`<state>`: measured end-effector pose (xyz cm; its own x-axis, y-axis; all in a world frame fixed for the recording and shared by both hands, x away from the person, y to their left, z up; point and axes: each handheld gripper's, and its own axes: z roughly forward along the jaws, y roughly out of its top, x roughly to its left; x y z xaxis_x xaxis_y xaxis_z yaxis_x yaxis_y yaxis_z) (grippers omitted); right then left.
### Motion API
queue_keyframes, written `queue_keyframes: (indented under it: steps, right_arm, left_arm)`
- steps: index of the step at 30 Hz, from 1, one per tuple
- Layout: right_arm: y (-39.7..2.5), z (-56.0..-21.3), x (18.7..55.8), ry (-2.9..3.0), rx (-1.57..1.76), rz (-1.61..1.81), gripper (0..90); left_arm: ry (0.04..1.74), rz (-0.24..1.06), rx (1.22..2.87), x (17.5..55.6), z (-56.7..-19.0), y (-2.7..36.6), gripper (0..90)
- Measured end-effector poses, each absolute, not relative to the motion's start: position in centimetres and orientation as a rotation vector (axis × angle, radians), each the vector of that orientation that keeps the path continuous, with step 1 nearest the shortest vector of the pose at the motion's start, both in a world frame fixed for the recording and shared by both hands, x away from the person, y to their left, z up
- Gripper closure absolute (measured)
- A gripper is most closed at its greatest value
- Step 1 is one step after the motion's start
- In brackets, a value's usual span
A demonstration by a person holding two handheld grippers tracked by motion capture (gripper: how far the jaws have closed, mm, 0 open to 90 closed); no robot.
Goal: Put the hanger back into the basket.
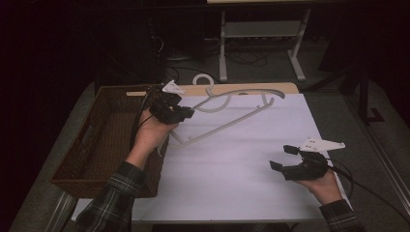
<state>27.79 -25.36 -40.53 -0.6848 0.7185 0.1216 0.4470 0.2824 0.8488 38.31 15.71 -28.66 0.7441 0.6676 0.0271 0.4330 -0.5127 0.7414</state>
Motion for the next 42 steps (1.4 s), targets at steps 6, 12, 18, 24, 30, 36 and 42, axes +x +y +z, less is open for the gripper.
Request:
queue_keyframes:
  steps: [6, 12, 18, 24, 30, 36, 42]
  right_arm:
    - [-25.6, -40.6, 28.0, 2.261, 1.081, 1.352, 17.1]
    - [-25.6, -40.8, 28.0, 2.258, 1.091, 1.341, 17.1]
    - [-25.7, -40.8, 28.0, 2.257, 1.096, 1.336, 17.2]
    - [-25.8, -40.8, 28.1, 2.25, 1.101, 1.336, 17.3]
    - [-25.8, -40.9, 28.1, 2.251, 1.104, 1.333, 17.4]
    - [-25.8, -40.8, 28.1, 2.245, 1.112, 1.337, 17.5]
    - [-25.8, -40.8, 28.1, 2.245, 1.118, 1.334, 17.5]
  left_arm:
    - [0.856, 0.399, 2.163, 38.2, -28.3, 18.6, 83.0]
    - [0.881, 0.442, 2.157, 37.5, -27.7, 21.5, 83.0]
    - [0.923, 0.49, 2.125, 36.8, -26.9, 25.0, 82.9]
    - [0.97, 0.531, 2.095, 36.2, -26.5, 28.3, 82.9]
    - [1.022, 0.585, 2.076, 35.3, -26.4, 31.4, 82.9]
    - [1.071, 0.628, 2.048, 34.5, -26.6, 34.4, 82.9]
    - [1.106, 0.665, 2.039, 33.9, -27.1, 36.9, 82.9]
